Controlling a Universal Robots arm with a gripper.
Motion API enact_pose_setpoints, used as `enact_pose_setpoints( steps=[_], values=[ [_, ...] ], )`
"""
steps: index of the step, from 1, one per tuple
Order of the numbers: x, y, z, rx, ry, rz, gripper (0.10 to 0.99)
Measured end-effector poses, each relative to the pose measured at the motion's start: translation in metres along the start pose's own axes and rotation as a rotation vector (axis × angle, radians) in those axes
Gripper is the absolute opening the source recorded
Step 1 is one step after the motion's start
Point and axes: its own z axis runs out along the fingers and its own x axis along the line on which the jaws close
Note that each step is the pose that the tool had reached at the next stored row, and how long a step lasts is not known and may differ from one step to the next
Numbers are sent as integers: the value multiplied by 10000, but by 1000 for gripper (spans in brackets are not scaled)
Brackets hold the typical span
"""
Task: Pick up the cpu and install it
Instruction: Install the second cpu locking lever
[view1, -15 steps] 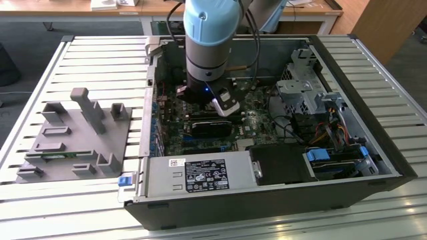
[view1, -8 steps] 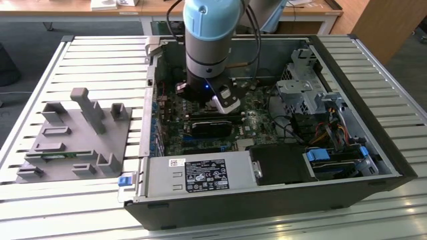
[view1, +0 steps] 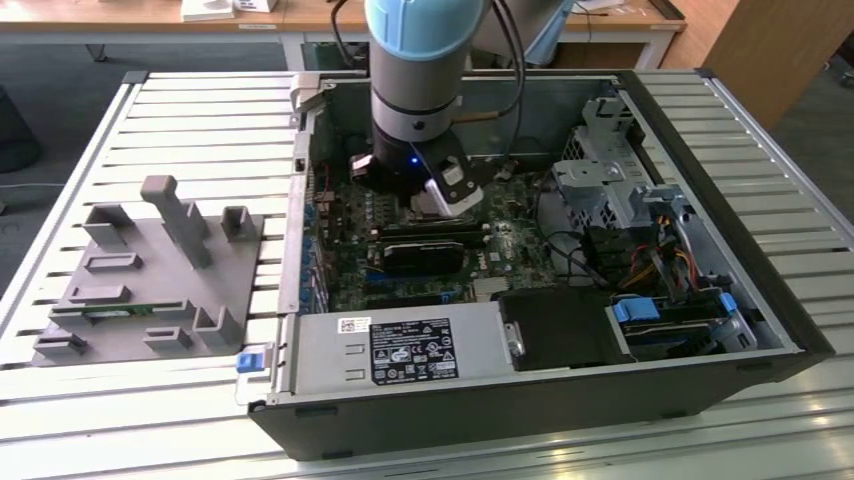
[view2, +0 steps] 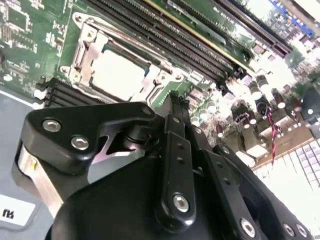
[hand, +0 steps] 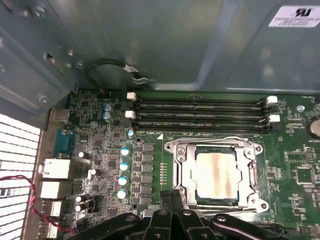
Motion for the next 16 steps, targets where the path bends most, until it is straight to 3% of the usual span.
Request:
enact_pose_setpoints(
  steps=[8, 16],
  values=[
    [1, 35, -122, 1, 0, 0, 106],
    [3, 86, -295, 0, 0, 0, 106]
  ],
)
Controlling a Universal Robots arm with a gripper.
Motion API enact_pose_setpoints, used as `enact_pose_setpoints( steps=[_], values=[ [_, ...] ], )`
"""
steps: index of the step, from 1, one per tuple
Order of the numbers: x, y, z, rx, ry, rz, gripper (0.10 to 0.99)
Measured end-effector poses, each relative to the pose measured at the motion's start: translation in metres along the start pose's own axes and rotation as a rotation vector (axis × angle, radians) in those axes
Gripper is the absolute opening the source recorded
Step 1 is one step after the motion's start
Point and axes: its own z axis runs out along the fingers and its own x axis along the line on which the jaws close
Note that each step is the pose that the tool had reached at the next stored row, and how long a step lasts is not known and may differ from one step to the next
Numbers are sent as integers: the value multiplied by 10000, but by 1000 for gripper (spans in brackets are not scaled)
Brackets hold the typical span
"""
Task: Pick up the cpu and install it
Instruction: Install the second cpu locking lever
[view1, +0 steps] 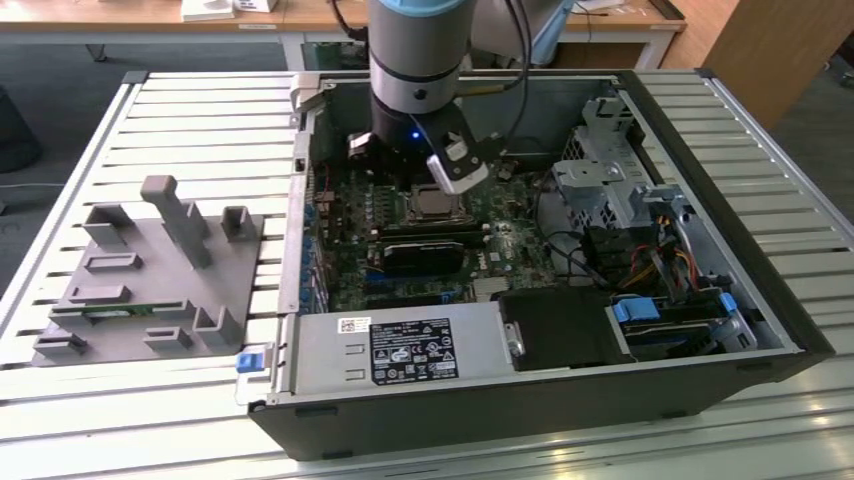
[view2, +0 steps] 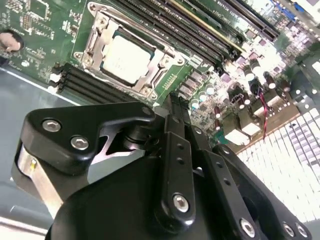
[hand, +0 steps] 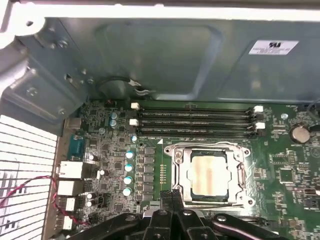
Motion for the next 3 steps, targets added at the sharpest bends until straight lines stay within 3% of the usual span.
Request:
enact_pose_setpoints(
  steps=[3],
  values=[
    [1, 18, -62, 0, 1, 0, 106]
  ],
)
